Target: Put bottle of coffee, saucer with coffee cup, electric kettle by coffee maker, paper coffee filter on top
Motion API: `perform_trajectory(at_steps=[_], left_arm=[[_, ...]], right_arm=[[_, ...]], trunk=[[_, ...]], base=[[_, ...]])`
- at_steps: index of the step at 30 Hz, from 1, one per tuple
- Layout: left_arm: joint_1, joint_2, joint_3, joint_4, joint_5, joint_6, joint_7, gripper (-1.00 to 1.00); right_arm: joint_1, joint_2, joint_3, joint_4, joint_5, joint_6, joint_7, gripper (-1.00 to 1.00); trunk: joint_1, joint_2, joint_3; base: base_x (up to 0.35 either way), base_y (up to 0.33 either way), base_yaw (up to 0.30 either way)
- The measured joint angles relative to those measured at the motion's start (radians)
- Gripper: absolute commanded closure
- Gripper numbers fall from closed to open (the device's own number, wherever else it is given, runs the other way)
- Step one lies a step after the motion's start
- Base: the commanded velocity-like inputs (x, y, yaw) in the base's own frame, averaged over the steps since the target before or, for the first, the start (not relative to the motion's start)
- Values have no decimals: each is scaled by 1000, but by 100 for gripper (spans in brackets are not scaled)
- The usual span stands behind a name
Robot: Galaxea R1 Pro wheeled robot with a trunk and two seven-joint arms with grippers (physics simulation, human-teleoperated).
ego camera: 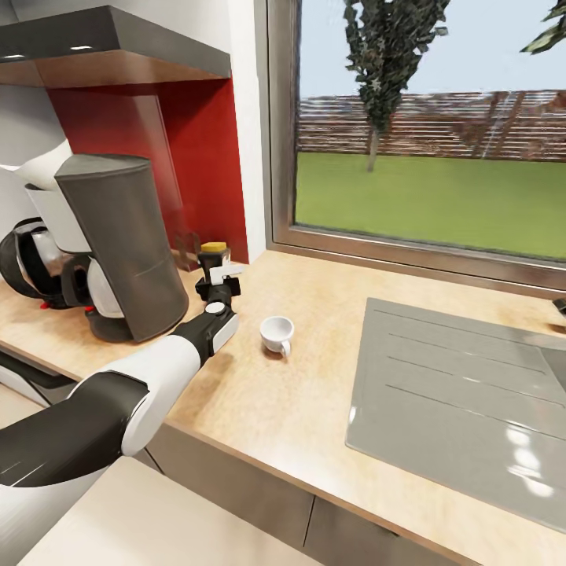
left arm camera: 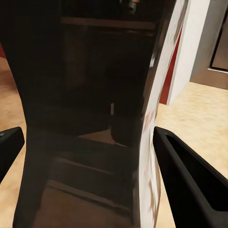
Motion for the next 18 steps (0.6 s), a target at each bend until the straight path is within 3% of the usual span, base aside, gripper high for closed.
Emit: perform_trajectory(at_steps=[6,12,18], left_arm=[[0,0,-1,0,1,0,0,100],[0,0,0,0,0,0,1,100],[0,0,0,0,0,0,2,100]], right_arm=[[0,0,1,0,0,0,0,-100],[0,0,0,0,0,0,0,-100],[0,0,0,0,0,0,0,-100]], trunk=[[19,-35,-16],[19,-35,-16],[35,-63,-28]], base=[[0,0,0],[0,0,0],[0,0,0]])
